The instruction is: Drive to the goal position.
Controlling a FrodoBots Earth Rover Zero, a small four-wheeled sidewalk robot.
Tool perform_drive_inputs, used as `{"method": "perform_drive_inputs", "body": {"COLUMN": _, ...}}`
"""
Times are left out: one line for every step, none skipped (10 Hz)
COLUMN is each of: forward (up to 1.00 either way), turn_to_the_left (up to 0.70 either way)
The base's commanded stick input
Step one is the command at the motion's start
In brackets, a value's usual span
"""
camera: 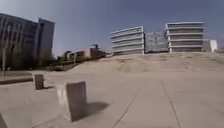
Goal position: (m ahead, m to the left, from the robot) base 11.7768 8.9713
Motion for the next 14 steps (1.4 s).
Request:
{"method": "perform_drive_inputs", "body": {"forward": 0.7, "turn_to_the_left": 0.0}}
{"method": "perform_drive_inputs", "body": {"forward": 0.7, "turn_to_the_left": -0.02}}
{"method": "perform_drive_inputs", "body": {"forward": 0.7, "turn_to_the_left": -0.02}}
{"method": "perform_drive_inputs", "body": {"forward": 0.7, "turn_to_the_left": -0.02}}
{"method": "perform_drive_inputs", "body": {"forward": 0.7, "turn_to_the_left": -0.01}}
{"method": "perform_drive_inputs", "body": {"forward": 0.7, "turn_to_the_left": 0.0}}
{"method": "perform_drive_inputs", "body": {"forward": 0.7, "turn_to_the_left": 0.0}}
{"method": "perform_drive_inputs", "body": {"forward": 0.7, "turn_to_the_left": 0.0}}
{"method": "perform_drive_inputs", "body": {"forward": 0.7, "turn_to_the_left": 0.0}}
{"method": "perform_drive_inputs", "body": {"forward": 0.7, "turn_to_the_left": 0.0}}
{"method": "perform_drive_inputs", "body": {"forward": 0.7, "turn_to_the_left": 0.0}}
{"method": "perform_drive_inputs", "body": {"forward": 0.7, "turn_to_the_left": 0.0}}
{"method": "perform_drive_inputs", "body": {"forward": 0.7, "turn_to_the_left": 0.0}}
{"method": "perform_drive_inputs", "body": {"forward": 0.7, "turn_to_the_left": 0.0}}
